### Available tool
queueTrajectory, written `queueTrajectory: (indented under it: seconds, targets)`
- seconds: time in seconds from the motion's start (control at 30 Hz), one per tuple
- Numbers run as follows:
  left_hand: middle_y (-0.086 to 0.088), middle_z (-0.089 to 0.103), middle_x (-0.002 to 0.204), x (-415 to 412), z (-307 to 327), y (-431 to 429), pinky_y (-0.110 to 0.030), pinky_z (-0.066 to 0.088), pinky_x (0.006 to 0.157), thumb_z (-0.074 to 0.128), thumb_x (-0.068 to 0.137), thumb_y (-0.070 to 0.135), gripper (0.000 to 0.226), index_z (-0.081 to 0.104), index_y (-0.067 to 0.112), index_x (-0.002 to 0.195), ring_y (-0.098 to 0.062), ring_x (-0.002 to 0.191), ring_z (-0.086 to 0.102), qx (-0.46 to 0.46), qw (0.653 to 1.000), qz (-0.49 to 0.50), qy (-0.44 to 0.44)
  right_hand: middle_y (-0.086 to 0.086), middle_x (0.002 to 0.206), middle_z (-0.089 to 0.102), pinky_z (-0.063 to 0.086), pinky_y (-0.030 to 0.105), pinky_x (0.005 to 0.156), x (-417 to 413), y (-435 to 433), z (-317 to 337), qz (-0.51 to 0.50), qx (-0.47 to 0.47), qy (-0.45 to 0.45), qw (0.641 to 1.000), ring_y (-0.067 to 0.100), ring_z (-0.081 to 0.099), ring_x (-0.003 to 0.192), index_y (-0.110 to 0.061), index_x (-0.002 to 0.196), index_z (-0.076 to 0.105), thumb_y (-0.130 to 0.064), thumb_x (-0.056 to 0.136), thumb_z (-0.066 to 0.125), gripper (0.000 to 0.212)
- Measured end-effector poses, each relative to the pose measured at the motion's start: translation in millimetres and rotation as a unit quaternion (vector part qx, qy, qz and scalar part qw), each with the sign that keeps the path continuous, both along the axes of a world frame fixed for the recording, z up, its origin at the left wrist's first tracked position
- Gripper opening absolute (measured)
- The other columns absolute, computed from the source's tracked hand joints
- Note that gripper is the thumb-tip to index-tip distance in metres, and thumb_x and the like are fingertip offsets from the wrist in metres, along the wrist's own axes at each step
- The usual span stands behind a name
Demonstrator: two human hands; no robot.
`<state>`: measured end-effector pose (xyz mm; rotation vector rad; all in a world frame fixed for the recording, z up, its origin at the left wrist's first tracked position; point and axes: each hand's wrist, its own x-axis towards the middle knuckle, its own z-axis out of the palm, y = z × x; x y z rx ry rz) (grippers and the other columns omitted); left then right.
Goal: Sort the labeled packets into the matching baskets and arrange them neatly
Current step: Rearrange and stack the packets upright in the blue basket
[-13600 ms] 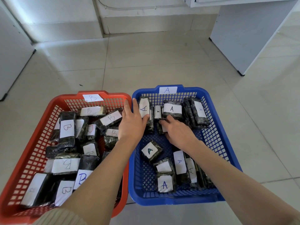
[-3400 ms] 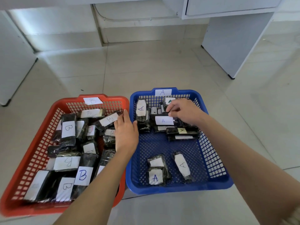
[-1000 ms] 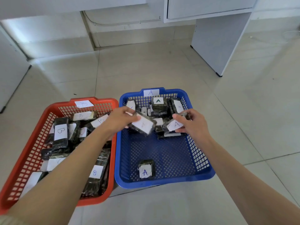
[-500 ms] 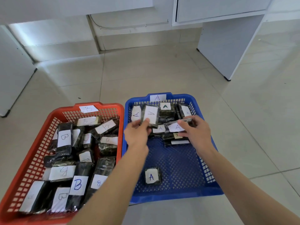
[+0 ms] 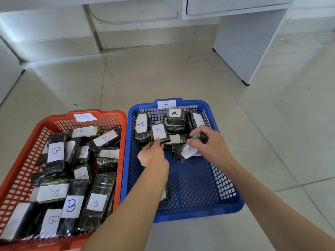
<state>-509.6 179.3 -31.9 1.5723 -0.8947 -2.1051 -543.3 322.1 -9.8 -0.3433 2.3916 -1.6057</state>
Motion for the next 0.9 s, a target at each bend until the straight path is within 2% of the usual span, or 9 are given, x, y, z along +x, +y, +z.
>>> queueTrajectory:
  seconds: [0.07,0.17,0.4,0.47,0.5,0.6,0.67,0.77,0.9]
  targets:
    - [-0.012,0.067,0.1,-2,-2,1,-0.015,0.046,0.05,0.069,0.084,0.007,0.032,0.063,-0.005,0.112,-0.014,0.073,0.064,-0.014,1.0,-0.003,-0.002,-0.003,0.083,0.061,0.055,0.028,0.062,0,2,-1,0.023,0.028,0.013,0.999,0.013,0.061,0.076,-0.02,0.085,0.063,-0.018,0.079,0.071,0.01]
    - [-0.01,0.068,0.087,-3,-5,-1,-0.023,0.052,0.06,0.072,0.082,0.013,0.025,0.064,-0.003,0.1,-0.017,0.071,0.067,-0.054,0.998,-0.02,-0.017,-0.005,0.083,0.06,0.044,0.015,0.056,2,4,-2,0.112,0.109,-0.009,0.988,0.006,0.055,0.069,-0.019,0.088,0.061,-0.021,0.079,0.072,0.014]
    - [-0.01,0.071,0.08,27,14,-20,-0.027,0.058,0.068,0.074,0.081,0.019,0.019,0.064,0.005,0.072,-0.018,0.067,0.071,-0.163,0.971,-0.169,-0.038,0.002,0.098,0.061,0.045,0.029,0.07,17,-12,-15,0.197,0.223,-0.001,0.955,0.02,0.057,0.084,-0.017,0.102,0.059,-0.03,0.081,0.072,0.027]
    - [-0.007,0.072,0.076,38,30,-32,-0.027,0.058,0.067,0.071,0.083,0.024,0.019,0.066,0.005,0.08,-0.016,0.063,0.07,-0.297,0.925,-0.235,-0.031,-0.001,0.109,0.054,0.047,0.033,0.084,18,-19,-14,0.201,0.267,0.061,0.941,0.019,0.055,0.1,-0.018,0.112,0.059,-0.033,0.083,0.07,0.034]
    - [-0.004,0.071,0.077,43,36,-39,-0.027,0.058,0.067,0.069,0.085,0.026,0.02,0.066,0.007,0.085,-0.014,0.064,0.068,-0.391,0.879,-0.27,-0.036,-0.002,0.115,0.05,0.045,0.034,0.09,17,-22,-15,0.208,0.302,0.104,0.924,0.019,0.05,0.107,-0.019,0.117,0.057,-0.035,0.084,0.067,0.037]
    - [0.002,0.066,0.1,45,41,-65,-0.034,0.048,0.081,0.062,0.088,0.034,0.027,0.06,0.015,0.107,-0.018,0.097,0.057,-0.652,0.674,-0.323,-0.125,0.002,0.117,0.05,0.042,0.037,0.096,17,-33,-18,0.207,0.378,0.276,0.859,0.022,0.041,0.114,-0.018,0.117,0.059,-0.04,0.087,0.062,0.038]
    - [-0.005,0.048,0.132,38,33,-81,-0.041,0.036,0.097,0.053,0.092,0.039,0.047,0.045,0.014,0.131,-0.025,0.123,0.038,-0.691,0.588,-0.367,-0.207,0.006,0.106,0.057,0.051,0.041,0.082,16,-43,-22,0.175,0.363,0.353,0.844,0.026,0.051,0.102,-0.013,0.104,0.064,-0.032,0.08,0.072,0.032]
    - [-0.008,0.012,0.157,29,19,-92,-0.043,0.017,0.114,0.035,0.099,0.041,0.064,0.014,0.009,0.149,-0.026,0.144,0.009,-0.642,0.569,-0.449,-0.25,0.009,0.105,0.062,0.055,0.039,0.069,8,-60,-28,0.177,0.366,0.374,0.834,0.029,0.06,0.096,-0.011,0.102,0.066,-0.022,0.063,0.085,0.045]
    - [-0.013,-0.006,0.158,27,7,-92,-0.04,0.016,0.118,0.029,0.102,0.028,0.058,0.005,0.003,0.149,-0.028,0.146,-0.001,-0.62,0.572,-0.49,-0.22,0.013,0.123,0.057,0.051,0.042,0.082,-3,-81,-31,0.21,0.406,0.353,0.816,0.033,0.054,0.114,-0.008,0.123,0.057,-0.009,0.064,0.082,0.064]
